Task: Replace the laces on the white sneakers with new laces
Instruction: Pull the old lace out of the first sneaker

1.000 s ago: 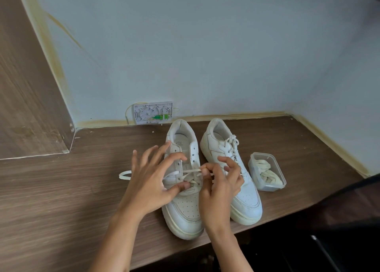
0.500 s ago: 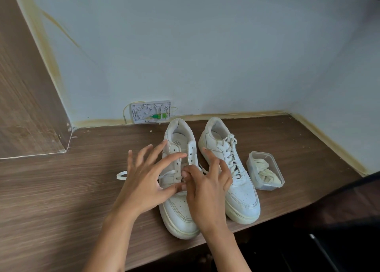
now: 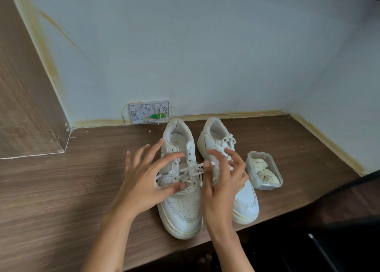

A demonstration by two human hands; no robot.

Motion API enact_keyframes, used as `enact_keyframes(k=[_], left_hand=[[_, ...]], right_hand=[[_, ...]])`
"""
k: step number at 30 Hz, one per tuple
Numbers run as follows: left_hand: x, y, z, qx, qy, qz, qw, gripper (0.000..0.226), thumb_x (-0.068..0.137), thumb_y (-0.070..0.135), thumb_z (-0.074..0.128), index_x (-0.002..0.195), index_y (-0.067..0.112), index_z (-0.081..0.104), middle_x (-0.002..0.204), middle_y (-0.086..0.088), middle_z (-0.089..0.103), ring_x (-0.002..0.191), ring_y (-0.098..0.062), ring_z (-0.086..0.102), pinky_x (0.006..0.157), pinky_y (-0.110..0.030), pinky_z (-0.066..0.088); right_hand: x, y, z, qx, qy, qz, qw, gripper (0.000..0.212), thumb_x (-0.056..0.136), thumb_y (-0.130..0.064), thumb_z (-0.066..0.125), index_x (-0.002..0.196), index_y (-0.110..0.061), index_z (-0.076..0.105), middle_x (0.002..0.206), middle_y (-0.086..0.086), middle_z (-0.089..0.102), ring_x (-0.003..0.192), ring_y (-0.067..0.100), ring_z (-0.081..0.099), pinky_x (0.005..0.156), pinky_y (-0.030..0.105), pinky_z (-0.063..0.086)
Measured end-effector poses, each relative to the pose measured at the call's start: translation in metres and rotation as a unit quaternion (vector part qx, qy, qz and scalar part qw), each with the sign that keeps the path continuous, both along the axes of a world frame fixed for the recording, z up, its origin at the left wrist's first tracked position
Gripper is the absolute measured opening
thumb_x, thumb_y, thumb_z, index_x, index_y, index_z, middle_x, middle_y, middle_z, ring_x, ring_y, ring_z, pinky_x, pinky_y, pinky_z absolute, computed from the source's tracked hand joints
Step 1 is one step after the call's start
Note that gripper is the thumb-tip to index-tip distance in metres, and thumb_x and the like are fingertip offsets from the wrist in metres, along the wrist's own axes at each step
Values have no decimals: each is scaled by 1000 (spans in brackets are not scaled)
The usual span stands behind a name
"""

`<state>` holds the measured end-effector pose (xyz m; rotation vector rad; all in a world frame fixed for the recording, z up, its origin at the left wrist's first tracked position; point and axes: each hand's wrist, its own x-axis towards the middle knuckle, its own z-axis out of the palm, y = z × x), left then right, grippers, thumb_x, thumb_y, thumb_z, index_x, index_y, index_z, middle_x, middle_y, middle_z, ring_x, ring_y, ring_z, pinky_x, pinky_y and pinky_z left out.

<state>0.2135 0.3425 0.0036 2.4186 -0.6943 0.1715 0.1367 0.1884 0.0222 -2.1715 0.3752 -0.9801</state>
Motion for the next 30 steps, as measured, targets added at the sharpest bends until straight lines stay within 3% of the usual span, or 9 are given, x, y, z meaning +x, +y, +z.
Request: enact_keyframes(k=[2, 5, 9, 11, 15, 19, 24, 28, 30], left_hand=[[0, 0, 1, -1, 4, 0, 1000, 71, 62, 97, 36, 129, 77, 22, 160, 22, 9, 147, -20, 10, 118, -61, 1], [-1, -1, 2, -7, 4, -1, 1000, 70, 62, 97, 33, 128, 78, 21, 160, 22, 11, 146, -21, 12, 117, -61, 3], [-1, -1, 3, -6, 7, -1, 1000, 70, 61, 94, 37, 128, 78, 22, 160, 22, 12, 146, -22, 13, 117, -62, 4], [-1, 0, 2, -5, 10, 0, 1000, 71, 60, 98, 33, 127, 79, 22, 160, 22, 10, 147, -22, 12, 117, -62, 4], [0, 0, 1, -4, 11, -1, 1000, 71, 60, 97, 39, 127, 78, 24, 160, 23, 7, 147, -21, 10, 117, -61, 3], [0, 1, 1, -6, 18, -5, 1000, 70, 61, 93, 42, 127, 78, 23, 160, 24, 5, 148, -20, 7, 117, -61, 1], [-1, 0, 3, -9, 20, -2, 1000, 70, 60, 95, 41, 126, 80, 23, 160, 21, 8, 147, -21, 10, 117, -61, 3], [-2, 0, 3, -10, 8, -2, 1000, 68, 62, 88, 43, 126, 80, 22, 160, 21, 12, 144, -20, 15, 116, -61, 10], [-1, 0, 2, -10, 7, -3, 1000, 68, 63, 85, 44, 127, 79, 24, 159, 20, 14, 143, -20, 17, 116, -61, 10]], right_hand=[[1, -1, -1, -74, 55, 28, 995, 22, 97, -26, 58, 111, -41, 64, 147, -8, 31, 129, 20, 24, 100, 30, 24], [3, 3, -9, -154, 134, 54, 977, 27, 90, -25, 66, 111, -43, 63, 152, -2, 27, 135, 28, 20, 104, 45, 27], [5, 8, -13, -173, 135, 64, 973, 16, 86, -21, 64, 95, -34, 61, 149, 2, 32, 134, 32, 23, 103, 53, 30], [6, 8, -12, -157, 100, 43, 982, 16, 84, -16, 62, 89, -31, 63, 145, 1, 38, 130, 29, 27, 101, 47, 30], [8, 0, -5, -22, 2, -83, 996, 31, 84, 4, 64, 87, -27, 65, 133, -1, 44, 114, 20, 32, 89, 39, 28], [8, -13, -3, 3, -32, -165, 986, 14, 91, -7, 67, 91, -20, 66, 127, 1, 44, 109, 28, 40, 87, 40, 28], [5, -5, 0, -59, 33, -45, 997, 26, 94, -19, 64, 115, -33, 62, 140, -1, 33, 123, 24, 29, 95, 37, 26], [5, 6, -12, -177, 128, 45, 975, 17, 95, -30, 55, 108, -40, 61, 148, 1, 29, 134, 31, 24, 104, 46, 27], [7, 9, -16, -173, 138, 51, 974, 15, 95, -34, 50, 103, -37, 63, 148, 0, 30, 134, 30, 23, 106, 49, 26]])
